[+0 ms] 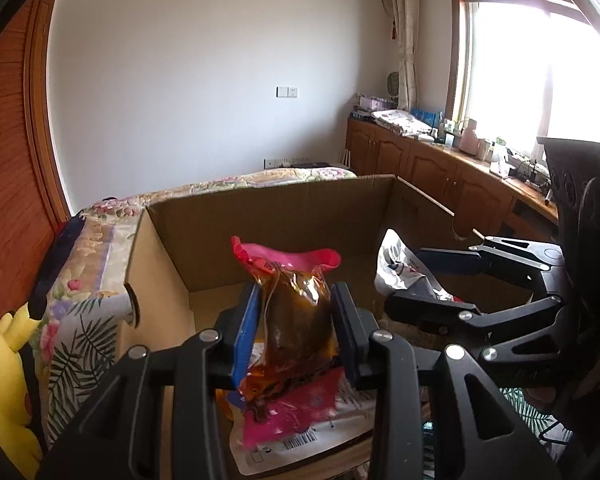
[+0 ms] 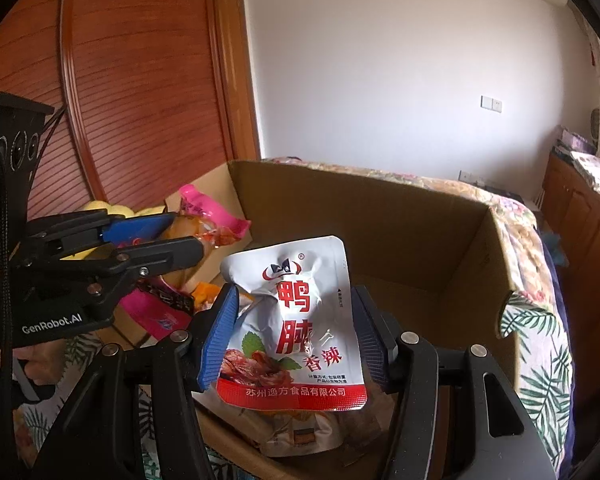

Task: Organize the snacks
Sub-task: 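Open both tools to drop the packs into the box, then move both tools back toward the teal packet on the bed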

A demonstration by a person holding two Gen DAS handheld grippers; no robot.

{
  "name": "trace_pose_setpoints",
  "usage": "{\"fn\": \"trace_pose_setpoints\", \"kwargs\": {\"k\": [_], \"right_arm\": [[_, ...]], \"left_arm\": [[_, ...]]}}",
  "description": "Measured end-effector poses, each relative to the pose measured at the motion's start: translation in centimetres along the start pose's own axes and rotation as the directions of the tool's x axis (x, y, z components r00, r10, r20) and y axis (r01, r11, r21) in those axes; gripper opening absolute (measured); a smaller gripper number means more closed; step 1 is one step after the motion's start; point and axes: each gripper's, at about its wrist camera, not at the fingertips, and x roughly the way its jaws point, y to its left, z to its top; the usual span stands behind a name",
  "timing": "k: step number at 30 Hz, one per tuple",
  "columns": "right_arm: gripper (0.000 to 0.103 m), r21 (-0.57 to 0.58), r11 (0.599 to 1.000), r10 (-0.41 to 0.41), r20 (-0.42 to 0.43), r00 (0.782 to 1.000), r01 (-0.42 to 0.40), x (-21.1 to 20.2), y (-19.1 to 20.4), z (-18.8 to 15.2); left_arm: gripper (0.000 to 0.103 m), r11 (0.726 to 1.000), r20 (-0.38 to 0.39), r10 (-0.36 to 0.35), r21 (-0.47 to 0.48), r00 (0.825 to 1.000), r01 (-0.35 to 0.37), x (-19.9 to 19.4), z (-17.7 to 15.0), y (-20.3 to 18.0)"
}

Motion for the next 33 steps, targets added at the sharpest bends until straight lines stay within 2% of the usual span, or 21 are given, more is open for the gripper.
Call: {"fn": "trace_pose_setpoints", "kwargs": {"k": [8, 13, 15, 22, 28, 33], "right_arm": [[0.059, 0.007, 1.0, -0.006, -0.039, 0.999, 0.006, 0.8, -0.1, -0.4], [0.06, 0.029, 1.0, 0.002, -0.048, 0.999, 0.0, 0.9, -0.3, -0.7], [0.062, 0.039, 0.999, 0.001, -0.053, 0.999, 0.001, 1.0, -0.4, -0.7], [0.064, 0.024, 0.999, -0.022, -0.039, 0.999, 0.023, 0.3, 0.2, -1.0], [0.064, 0.045, 0.999, -0.028, 0.009, 1.0, 0.028, -2.2, 0.4, -1.0], [0.064, 0.053, 0.998, -0.041, 0.048, 0.998, 0.039, -5.4, 1.0, -1.0]], "left_arm": [[0.033, 1.0, 0.004, 0.021, 0.007, 1.0, -0.021, 0.2, 0.0, -0.3], [0.037, 0.999, -0.005, 0.032, 0.006, 0.999, -0.032, 0.3, -0.3, -0.3], [0.043, 0.999, -0.008, 0.035, -0.003, 0.999, -0.036, 0.4, -0.4, -0.2], [0.044, 0.999, -0.006, 0.051, 0.0, 0.999, -0.051, 0.0, -0.5, -0.5], [0.046, 0.998, 0.016, 0.058, 0.005, 0.998, -0.058, -2.1, -0.5, -1.1], [0.055, 0.998, 0.047, 0.065, 0.017, 0.997, -0.066, -4.9, -0.3, -2.2]]}}
